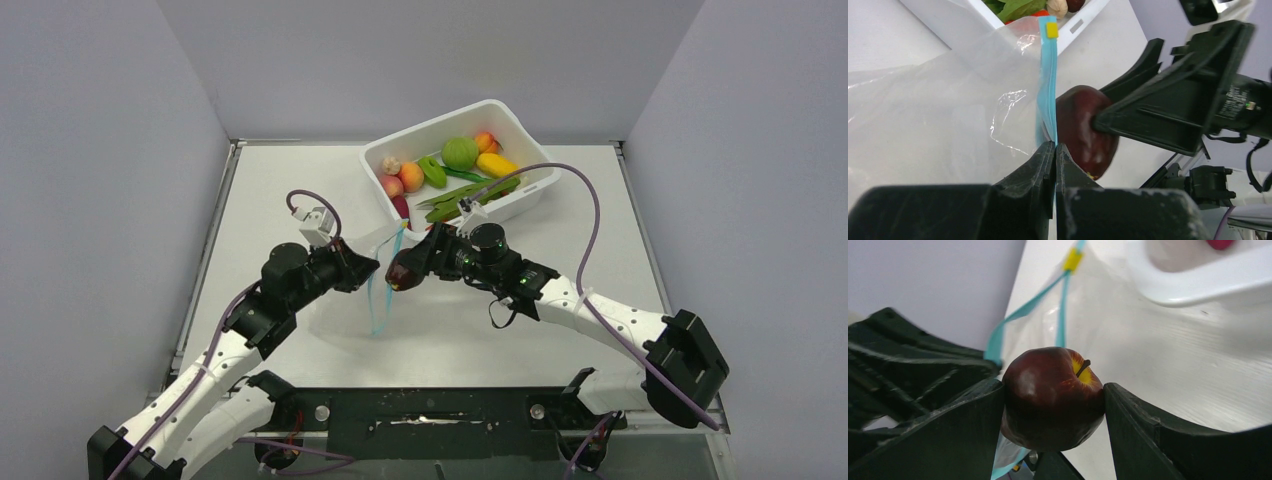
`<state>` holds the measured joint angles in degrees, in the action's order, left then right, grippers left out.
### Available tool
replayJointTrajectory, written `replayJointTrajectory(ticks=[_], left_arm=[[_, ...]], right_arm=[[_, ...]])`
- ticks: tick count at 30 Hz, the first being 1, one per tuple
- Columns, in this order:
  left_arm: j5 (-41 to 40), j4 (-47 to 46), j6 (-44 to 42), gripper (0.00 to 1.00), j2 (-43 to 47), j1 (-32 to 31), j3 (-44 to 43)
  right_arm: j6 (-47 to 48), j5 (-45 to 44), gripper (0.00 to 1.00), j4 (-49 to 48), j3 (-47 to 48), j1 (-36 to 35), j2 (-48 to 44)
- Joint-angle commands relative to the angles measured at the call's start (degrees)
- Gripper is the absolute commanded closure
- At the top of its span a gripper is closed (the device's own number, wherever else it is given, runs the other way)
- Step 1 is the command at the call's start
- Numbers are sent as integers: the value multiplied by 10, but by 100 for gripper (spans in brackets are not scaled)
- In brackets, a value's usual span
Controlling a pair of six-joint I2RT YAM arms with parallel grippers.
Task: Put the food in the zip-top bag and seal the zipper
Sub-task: Place the fake fruit in the zipper food storage bag.
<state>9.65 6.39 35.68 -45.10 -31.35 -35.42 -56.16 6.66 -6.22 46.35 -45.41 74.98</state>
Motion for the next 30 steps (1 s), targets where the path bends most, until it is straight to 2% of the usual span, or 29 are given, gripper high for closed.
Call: replayJointTrajectory(ticks=[1,9,13,18,24,30], left_arm=[[37,-76,27,100,12,1,-25],[51,-122,54,100,35,1,4],[49,-134,48,100,35,1,22],[51,-159,68,100,30,1,46],[56,-219,84,100,32,1,74],[57,-208,84,100,24,1,68]], right_arm=[[9,-12,59,-4,40,-23,-6],[-35,-69,57,54,68,-34,9],[-98,-58,52,30,63,-34,7],[-159,-85,50,9,59,-38,-15],[-180,-130,46,18,63,-34,-22],[-187,-127,37,41,82,-49,5]])
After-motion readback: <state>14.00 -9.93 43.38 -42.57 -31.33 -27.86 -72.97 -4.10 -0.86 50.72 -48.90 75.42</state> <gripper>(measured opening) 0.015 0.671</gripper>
